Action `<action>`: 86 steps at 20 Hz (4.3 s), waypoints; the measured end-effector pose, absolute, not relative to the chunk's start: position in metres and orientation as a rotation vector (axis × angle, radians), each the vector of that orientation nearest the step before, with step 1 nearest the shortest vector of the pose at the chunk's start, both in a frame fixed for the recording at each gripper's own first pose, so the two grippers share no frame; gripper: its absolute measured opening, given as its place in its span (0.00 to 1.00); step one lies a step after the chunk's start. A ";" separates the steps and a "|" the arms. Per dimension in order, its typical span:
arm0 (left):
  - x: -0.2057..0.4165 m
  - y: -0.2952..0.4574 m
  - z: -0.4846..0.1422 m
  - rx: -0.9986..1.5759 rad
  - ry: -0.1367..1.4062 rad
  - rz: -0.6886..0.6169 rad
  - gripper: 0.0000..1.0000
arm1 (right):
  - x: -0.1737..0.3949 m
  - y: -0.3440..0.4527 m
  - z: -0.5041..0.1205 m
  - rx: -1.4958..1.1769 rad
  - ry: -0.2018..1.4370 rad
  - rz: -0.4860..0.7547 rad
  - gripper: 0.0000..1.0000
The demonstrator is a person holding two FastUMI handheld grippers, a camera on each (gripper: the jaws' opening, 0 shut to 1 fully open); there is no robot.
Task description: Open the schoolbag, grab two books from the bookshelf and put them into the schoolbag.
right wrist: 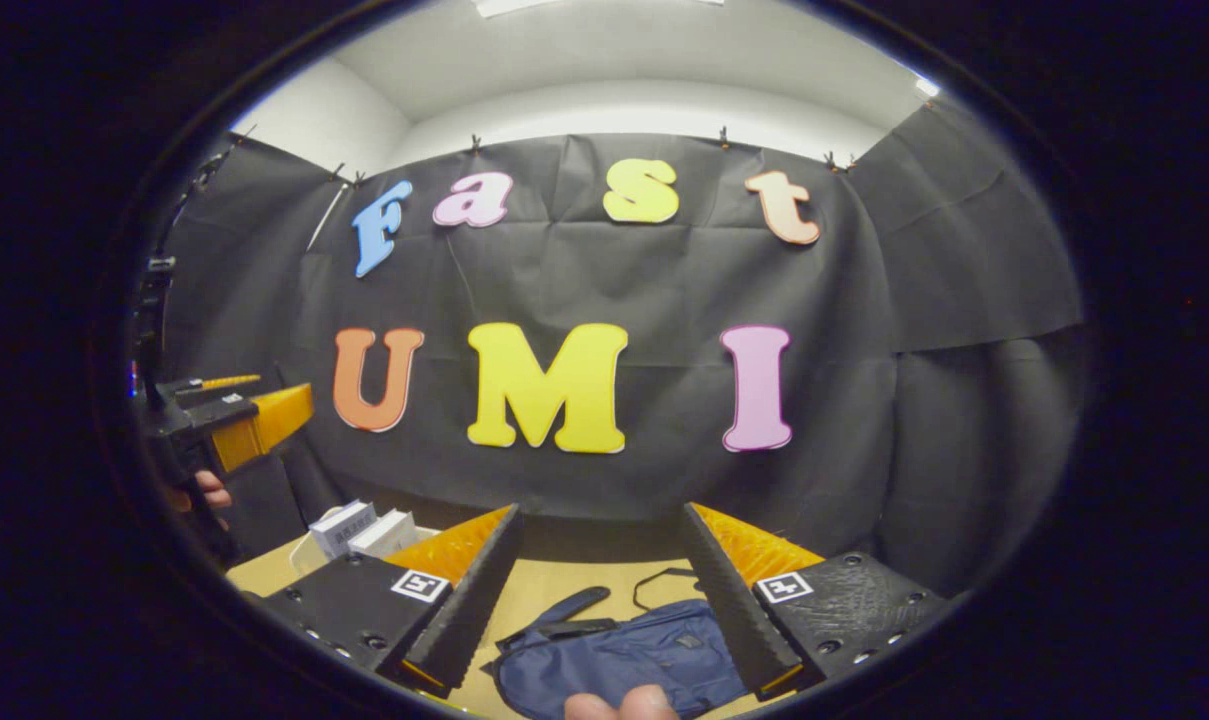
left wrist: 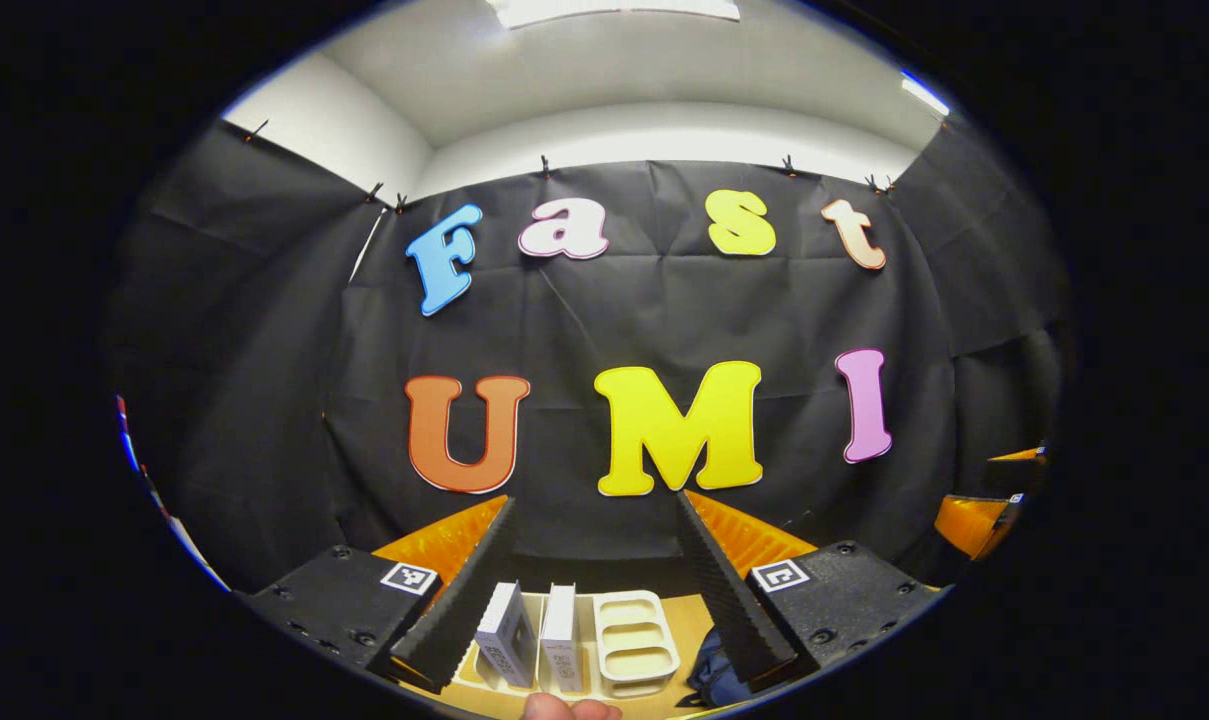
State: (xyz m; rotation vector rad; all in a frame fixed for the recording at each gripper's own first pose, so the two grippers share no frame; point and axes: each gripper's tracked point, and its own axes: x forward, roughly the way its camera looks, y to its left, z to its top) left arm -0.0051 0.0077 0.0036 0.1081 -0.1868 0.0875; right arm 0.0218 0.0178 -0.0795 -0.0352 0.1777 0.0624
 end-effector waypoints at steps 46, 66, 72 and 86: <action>-0.046 0.086 -0.103 -0.009 0.057 0.200 0.98 | -0.021 0.078 -0.363 -0.209 0.912 0.215 0.00; 0.064 0.049 -0.108 -0.064 0.329 0.041 0.98 | 0.065 -0.143 -0.217 -0.139 0.717 -0.001 0.00; 0.112 0.046 -0.134 -0.135 0.585 -0.029 0.98 | 0.081 -0.181 -0.218 -0.109 0.720 -0.020 0.00; 0.146 0.071 -0.248 -0.101 1.254 -0.042 0.99 | 0.078 -0.204 -0.231 -0.064 0.745 -0.030 0.00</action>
